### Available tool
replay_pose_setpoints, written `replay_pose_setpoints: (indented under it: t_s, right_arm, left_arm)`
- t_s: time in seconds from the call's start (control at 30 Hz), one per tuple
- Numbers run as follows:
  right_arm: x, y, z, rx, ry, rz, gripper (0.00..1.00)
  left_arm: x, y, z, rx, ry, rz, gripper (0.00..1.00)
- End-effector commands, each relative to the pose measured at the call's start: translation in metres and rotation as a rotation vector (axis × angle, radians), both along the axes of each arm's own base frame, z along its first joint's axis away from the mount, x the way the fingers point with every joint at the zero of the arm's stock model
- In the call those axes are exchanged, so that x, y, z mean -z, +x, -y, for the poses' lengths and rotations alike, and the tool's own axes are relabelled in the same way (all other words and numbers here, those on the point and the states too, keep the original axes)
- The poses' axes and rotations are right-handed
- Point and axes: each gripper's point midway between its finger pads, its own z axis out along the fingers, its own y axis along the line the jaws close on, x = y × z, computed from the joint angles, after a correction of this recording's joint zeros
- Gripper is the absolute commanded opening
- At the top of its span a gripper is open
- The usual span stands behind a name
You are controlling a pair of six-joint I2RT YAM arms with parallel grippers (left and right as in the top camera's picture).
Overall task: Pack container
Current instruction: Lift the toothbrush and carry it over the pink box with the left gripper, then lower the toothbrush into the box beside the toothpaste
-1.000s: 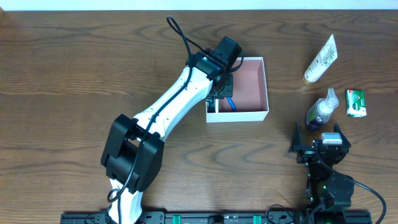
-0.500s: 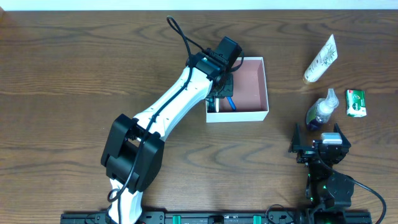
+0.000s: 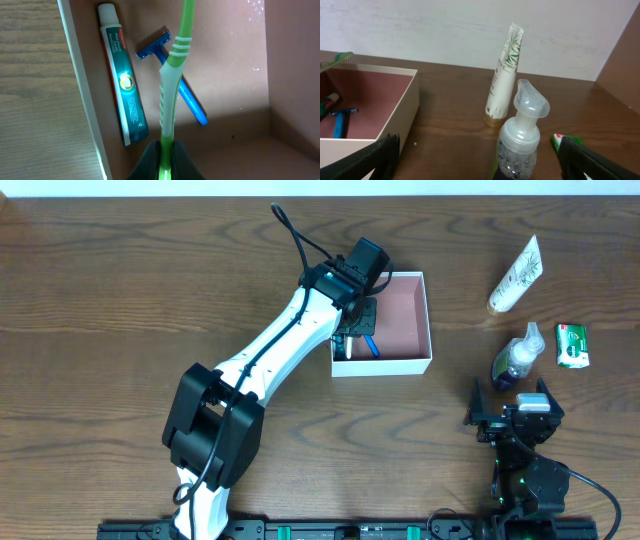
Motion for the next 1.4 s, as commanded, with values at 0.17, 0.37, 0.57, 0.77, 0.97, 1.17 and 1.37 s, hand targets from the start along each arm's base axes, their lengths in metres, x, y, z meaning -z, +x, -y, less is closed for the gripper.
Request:
replay_pose_setpoints:
  t_s: [0.17,0.37,0.57,0.77,0.97,1.17,1.37]
  right_arm:
    - [0.001,0.000,-0.002,-0.012,-0.013,-0.001,0.99]
    - [0.001,0.000,-0.002,-0.011,-0.013,-0.001,0.99]
    - [0.001,0.000,-0.002,-0.011,-0.013,-0.001,0.99]
    - [0.001,0.000,-0.002,-0.012,-0.013,-0.001,0.99]
    - [0.001,0.000,-0.002,-0.012,-0.013,-0.001,0.99]
    - [0.001,0.000,-0.002,-0.011,-0.013,-0.001,0.99]
    - [0.001,0.000,-0.002,-0.011,-0.013,-0.001,0.99]
  left_arm:
    - [0.022,-0.003,-0.007,0.060,0.066,-0.034,0.07]
    - [0.030,-0.003,-0.007,0.060,0.075,-0.047,0.12]
    - [0.030,-0.003,-0.007,0.060,0.075,-0.047,0.12]
    - [0.029,-0.003,-0.007,0.059,0.074,-0.046,0.13]
    - [0.005,0.008,-0.007,0.045,0.035,0.008,0.42]
    - [-0.058,0.026,-0.017,0.004,-0.043,0.132,0.79]
    - [-0.121,0.022,-0.046,-0.046,-0.100,0.234,0.90]
